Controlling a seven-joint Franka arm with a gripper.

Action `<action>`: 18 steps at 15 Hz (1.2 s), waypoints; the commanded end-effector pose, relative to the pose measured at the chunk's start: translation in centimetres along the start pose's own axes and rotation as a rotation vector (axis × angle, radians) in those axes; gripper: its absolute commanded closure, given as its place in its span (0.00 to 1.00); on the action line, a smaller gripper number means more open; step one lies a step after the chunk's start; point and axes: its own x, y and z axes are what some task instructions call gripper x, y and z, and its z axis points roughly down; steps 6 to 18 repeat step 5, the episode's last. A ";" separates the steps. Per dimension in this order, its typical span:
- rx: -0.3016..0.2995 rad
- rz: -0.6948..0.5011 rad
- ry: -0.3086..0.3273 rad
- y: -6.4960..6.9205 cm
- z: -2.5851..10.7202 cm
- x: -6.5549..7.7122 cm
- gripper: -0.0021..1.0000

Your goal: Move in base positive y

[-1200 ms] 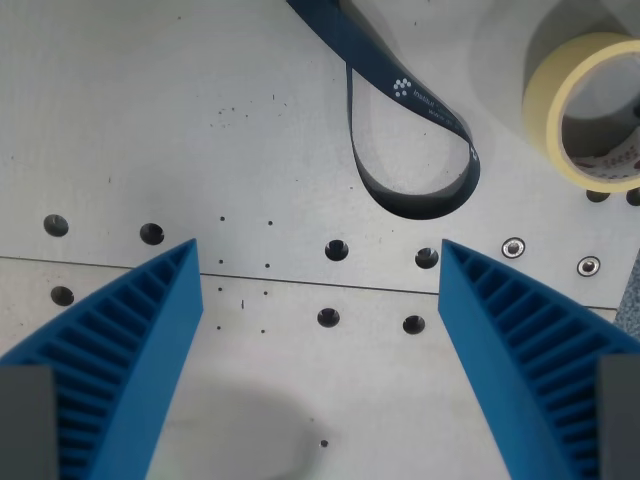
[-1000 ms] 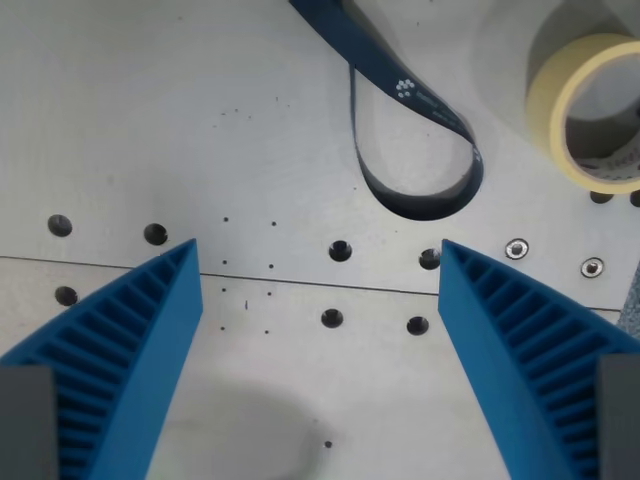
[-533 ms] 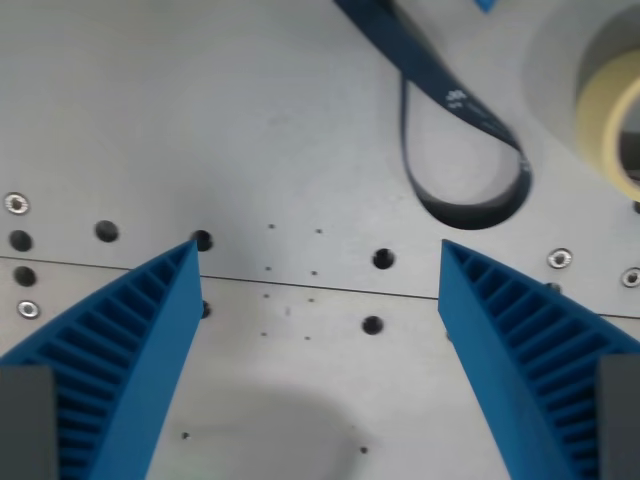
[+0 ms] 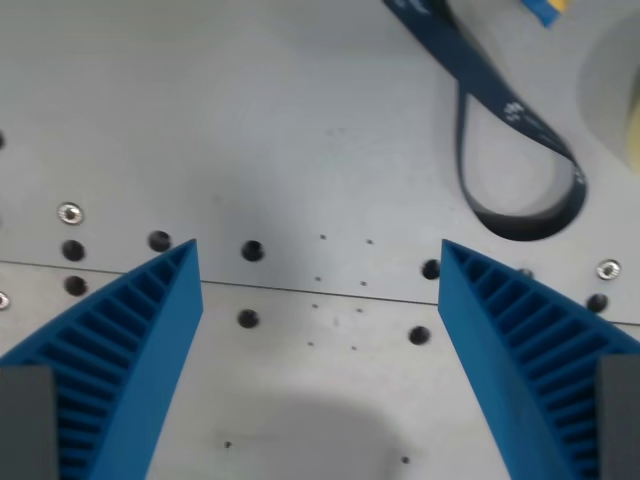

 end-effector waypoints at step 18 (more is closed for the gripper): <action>-0.001 0.018 -0.003 -3.7 -0.2 1.6 0.00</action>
